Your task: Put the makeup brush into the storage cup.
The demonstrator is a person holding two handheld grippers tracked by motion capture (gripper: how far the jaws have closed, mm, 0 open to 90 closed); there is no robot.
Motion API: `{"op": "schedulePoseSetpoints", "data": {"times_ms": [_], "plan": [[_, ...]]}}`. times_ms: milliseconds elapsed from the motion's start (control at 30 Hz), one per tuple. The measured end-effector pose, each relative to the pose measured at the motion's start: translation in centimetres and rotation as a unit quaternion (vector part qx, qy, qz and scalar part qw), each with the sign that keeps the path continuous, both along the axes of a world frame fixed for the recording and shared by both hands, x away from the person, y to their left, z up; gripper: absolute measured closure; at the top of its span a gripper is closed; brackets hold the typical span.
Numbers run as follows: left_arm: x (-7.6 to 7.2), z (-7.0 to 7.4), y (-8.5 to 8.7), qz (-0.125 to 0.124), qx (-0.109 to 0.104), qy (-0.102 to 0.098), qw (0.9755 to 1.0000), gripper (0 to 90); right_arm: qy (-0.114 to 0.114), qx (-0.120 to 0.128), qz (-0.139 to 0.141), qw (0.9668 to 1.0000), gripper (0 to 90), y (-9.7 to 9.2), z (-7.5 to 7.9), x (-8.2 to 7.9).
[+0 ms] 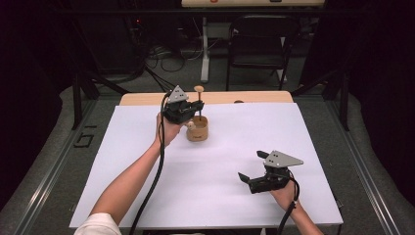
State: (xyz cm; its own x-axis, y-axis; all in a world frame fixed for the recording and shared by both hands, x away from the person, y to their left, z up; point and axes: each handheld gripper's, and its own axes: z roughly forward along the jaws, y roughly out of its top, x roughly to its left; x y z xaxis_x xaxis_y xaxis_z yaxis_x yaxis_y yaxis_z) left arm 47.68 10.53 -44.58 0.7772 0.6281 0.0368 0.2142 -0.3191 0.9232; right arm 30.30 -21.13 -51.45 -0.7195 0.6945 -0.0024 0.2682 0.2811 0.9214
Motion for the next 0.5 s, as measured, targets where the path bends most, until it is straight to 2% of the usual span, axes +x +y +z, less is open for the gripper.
{"op": "schedulePoseSetpoints", "data": {"times_ms": [167,267,367,500], "plan": [[-0.1,-0.2,-0.1,0.001,0.004,0.0,1.0,83.4,-0.004,0.001,-0.001,1.0,0.0,-0.1,0.1,-0.1],[0.0,-0.5,-0.2,0.001,0.01,-0.001,0.9999,83.4,0.002,0.001,0.0,1.0,0.0,-0.1,0.1,0.0],[0.1,-0.7,-0.1,0.003,0.004,0.002,1.0,83.4,0.001,-0.001,0.0,1.0,0.0,-0.1,0.0,0.0],[0.3,-1.1,-0.1,0.003,0.012,0.007,0.9999,83.4,0.001,0.001,-0.001,1.0,0.0,-0.1,-0.1,0.1]]}}
